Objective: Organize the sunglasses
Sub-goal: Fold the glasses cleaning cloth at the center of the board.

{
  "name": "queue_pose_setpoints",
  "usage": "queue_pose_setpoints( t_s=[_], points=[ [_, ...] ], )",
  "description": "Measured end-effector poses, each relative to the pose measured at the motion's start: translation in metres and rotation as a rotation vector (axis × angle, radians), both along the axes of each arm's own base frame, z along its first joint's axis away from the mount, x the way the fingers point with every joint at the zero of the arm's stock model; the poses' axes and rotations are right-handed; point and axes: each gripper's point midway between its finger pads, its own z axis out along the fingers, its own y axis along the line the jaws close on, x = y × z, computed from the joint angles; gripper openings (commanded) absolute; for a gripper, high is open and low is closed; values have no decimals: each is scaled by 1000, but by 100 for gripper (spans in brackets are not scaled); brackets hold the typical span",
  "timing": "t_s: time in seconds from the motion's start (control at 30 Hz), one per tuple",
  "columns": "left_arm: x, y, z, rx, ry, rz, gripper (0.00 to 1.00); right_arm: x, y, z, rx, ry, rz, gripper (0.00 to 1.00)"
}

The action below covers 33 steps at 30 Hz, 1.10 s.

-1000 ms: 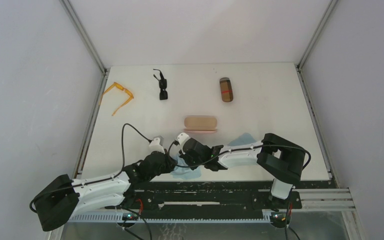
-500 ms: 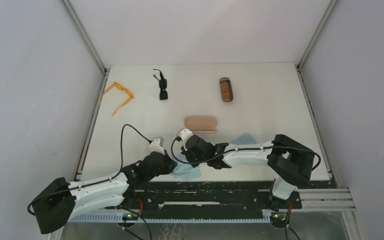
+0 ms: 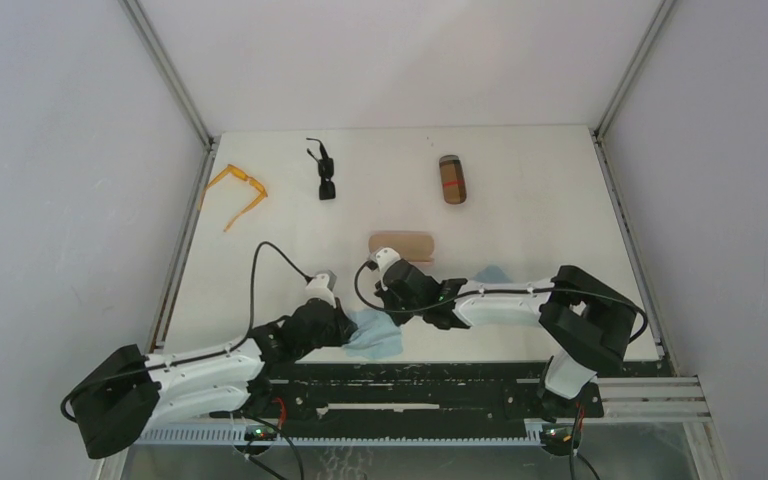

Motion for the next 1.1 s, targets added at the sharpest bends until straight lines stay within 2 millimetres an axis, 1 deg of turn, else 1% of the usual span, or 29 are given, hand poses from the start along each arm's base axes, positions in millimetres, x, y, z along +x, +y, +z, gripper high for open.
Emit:
queue_pose_setpoints(
  t_s=[0.1,0.2,0.37,0.4,0.47,0.53,0.63,0.7,0.8,1.0,1.1],
  points=[
    [0,-3,0,17,5,-18,13,5,-5,-1,0,7,-21,0],
    [2,-4,1,32,3,-30,15,9,-8,-2,5,19,-41,1],
    [3,-6,1,47,4,-38,15,19,-15,-2,11,31,-94,27],
    [4,-7,1,50,3,-41,14,20,-17,-3,5,28,-104,31],
    [5,-8,0,53,3,-43,13,23,-22,-4,-14,21,-121,36],
    [5,-9,0,53,3,-43,12,23,-28,-5,-36,14,-131,38],
    [6,-10,0,50,1,-43,11,20,-32,2,-35,0,-112,41],
    [6,-10,0,50,1,-44,11,18,-31,7,-24,-8,-87,45],
    [6,-10,0,50,1,-43,11,12,-26,11,-15,-16,-28,48],
    [6,-10,0,51,1,-44,9,-6,-17,6,-35,-16,101,47],
    [6,-10,0,51,2,-43,9,-10,-17,0,-53,-13,134,47]
  ],
)
